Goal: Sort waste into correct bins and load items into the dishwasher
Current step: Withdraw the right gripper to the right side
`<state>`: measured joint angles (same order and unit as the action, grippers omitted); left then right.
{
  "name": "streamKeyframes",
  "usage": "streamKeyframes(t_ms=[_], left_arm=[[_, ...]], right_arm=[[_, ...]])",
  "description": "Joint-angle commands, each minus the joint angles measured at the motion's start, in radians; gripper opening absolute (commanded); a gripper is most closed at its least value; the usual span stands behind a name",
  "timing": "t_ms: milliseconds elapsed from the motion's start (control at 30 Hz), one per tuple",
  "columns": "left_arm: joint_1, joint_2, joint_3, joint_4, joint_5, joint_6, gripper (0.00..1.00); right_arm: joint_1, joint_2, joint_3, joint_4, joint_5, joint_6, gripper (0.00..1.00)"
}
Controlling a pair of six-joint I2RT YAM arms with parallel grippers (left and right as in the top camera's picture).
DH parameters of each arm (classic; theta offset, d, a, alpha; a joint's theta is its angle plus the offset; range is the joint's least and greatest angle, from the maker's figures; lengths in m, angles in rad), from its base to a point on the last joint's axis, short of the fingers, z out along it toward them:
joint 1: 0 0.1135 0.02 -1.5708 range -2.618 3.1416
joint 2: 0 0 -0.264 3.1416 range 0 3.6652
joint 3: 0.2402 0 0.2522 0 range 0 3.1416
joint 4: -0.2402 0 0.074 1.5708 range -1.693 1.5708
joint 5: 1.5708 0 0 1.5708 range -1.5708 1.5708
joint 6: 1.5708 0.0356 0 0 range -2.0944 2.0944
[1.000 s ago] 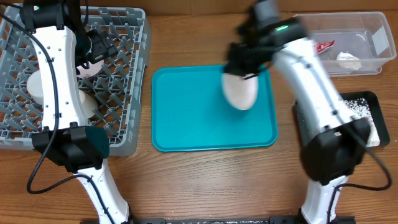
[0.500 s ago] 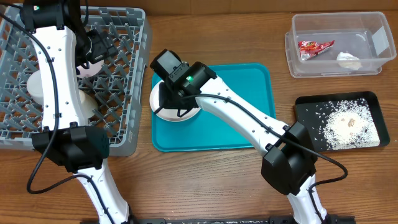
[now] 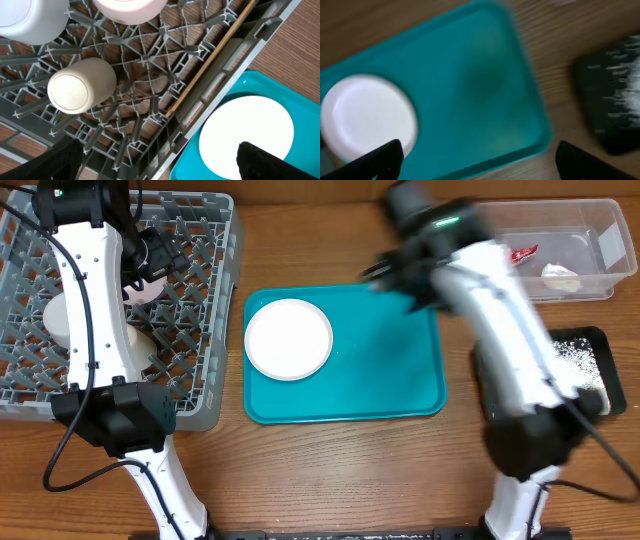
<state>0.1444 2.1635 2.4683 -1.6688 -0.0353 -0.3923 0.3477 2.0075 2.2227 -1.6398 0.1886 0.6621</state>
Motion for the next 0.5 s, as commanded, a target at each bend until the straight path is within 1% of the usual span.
streamKeyframes(t_ms=[0,100,167,267,367,467], left_arm=[[-0.001,-0.025,0.011,0.002,-0.013,0.007,1.00],[-0.001,-0.025,0.011,0.002,-0.013,0.007,1.00],[-0.001,-0.025,0.011,0.002,-0.013,0.007,1.00],[-0.001,-0.025,0.011,0.027,-0.008,-0.017,1.00],[-0.001,-0.025,0.011,0.111,0.057,-0.093,1.00],[-0.001,-0.025,0.011,0.109,0.143,-0.105,1.00]], right_arm=[[-0.148,-0.056,0.024,-0.055,0.126,-0.012,1.00],[-0.288,-0.053,0.022,-0.053,0.125,-0.061,1.00],[-0.361,-0.052,0.022,-0.051,0.122,-0.063,1.00],[-0.461,-0.052,0.022,-0.051,0.050,-0.060,1.00],[-0.541,-0.052,0.022,-0.041,0.008,-0.061,1.00],[-0.599,-0.052,0.022,-0.030,0.008,-0.061,1.00]])
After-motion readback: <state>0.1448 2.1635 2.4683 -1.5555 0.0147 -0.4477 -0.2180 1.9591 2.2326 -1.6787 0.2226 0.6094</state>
